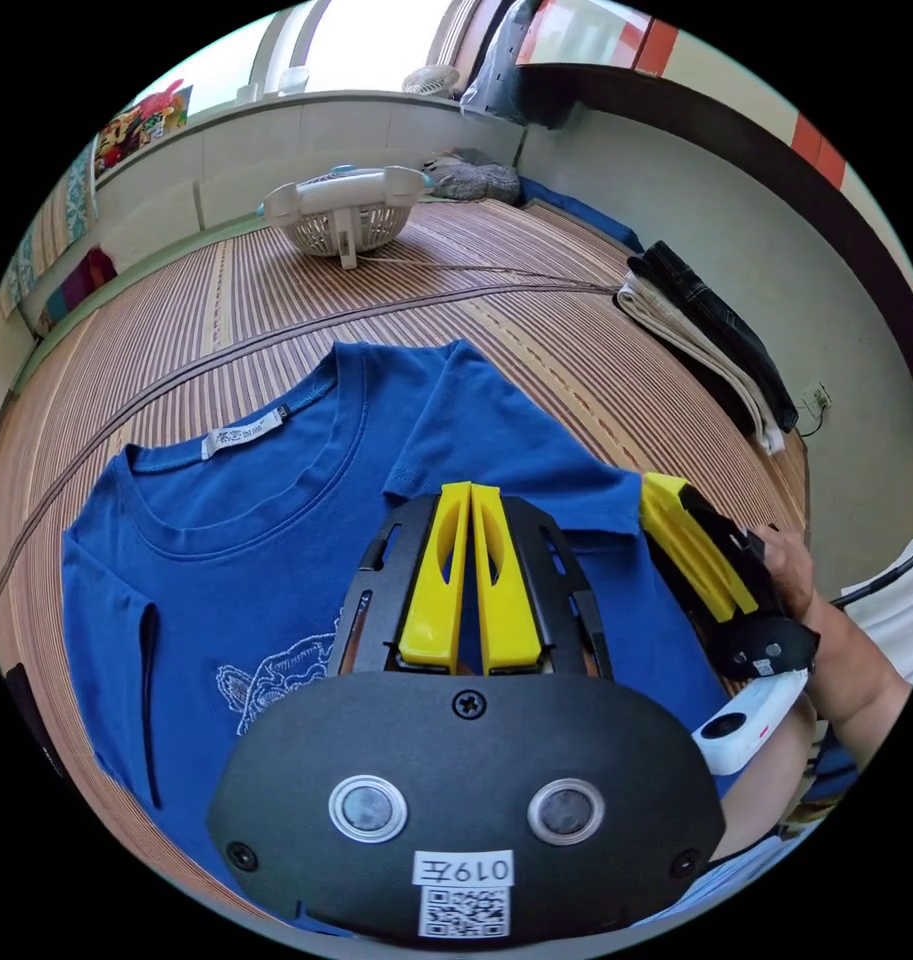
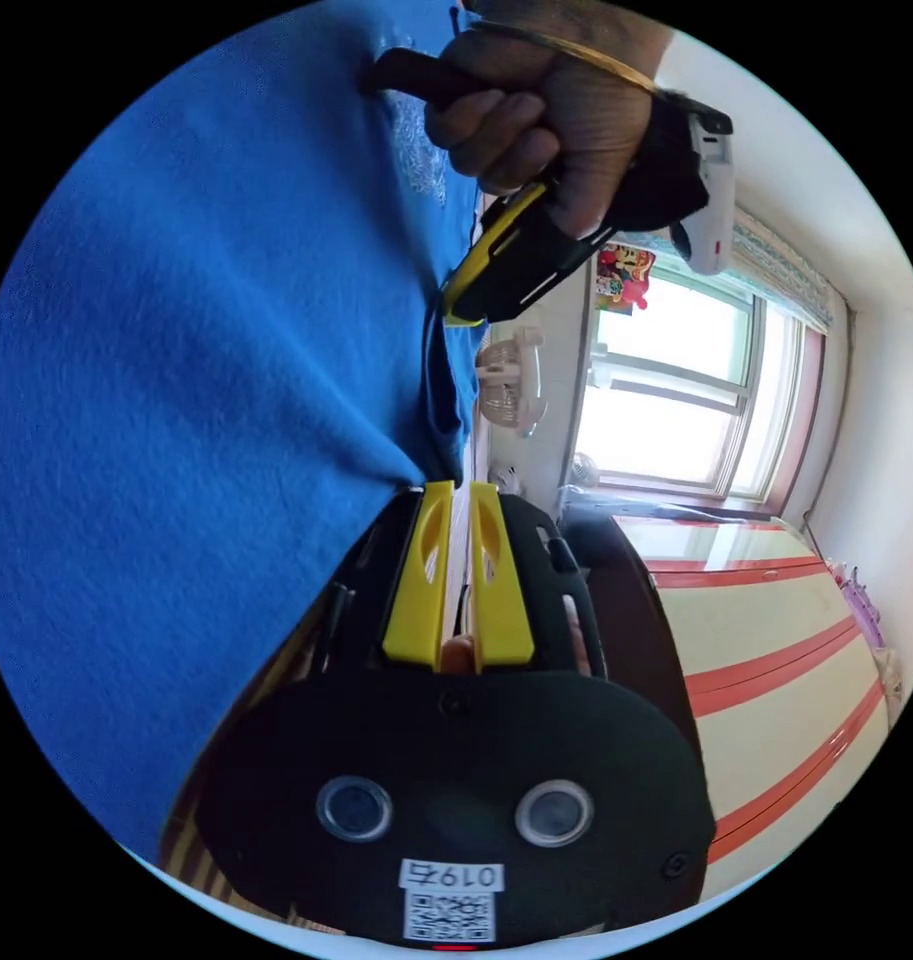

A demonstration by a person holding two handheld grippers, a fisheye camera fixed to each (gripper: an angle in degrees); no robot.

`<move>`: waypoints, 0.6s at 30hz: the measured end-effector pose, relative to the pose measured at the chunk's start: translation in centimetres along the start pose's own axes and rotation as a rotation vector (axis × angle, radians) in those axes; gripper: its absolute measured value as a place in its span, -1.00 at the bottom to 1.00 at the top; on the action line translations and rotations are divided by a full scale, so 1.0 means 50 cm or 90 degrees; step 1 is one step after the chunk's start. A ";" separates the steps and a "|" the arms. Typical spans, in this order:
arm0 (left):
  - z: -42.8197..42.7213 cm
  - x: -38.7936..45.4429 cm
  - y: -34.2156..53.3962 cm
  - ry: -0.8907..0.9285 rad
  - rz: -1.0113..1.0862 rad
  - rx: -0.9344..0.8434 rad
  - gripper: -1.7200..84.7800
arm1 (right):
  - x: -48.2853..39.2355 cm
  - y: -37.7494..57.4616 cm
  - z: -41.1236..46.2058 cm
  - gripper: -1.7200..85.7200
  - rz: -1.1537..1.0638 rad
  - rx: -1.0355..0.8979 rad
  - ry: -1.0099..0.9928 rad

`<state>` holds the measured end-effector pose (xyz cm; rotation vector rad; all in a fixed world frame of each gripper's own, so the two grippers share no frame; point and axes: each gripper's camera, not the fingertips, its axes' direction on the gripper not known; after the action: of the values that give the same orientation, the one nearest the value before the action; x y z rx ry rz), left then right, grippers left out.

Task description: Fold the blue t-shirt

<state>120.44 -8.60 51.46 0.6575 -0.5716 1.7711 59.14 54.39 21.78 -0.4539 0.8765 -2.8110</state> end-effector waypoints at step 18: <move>0.057 0.118 0.053 0.115 0.094 0.002 -0.94 | 0.145 0.099 0.147 -0.76 0.173 0.031 -0.285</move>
<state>116.94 -7.18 57.43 0.4610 -0.5041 1.9461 55.08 44.73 26.38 -0.8427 0.7074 -2.3434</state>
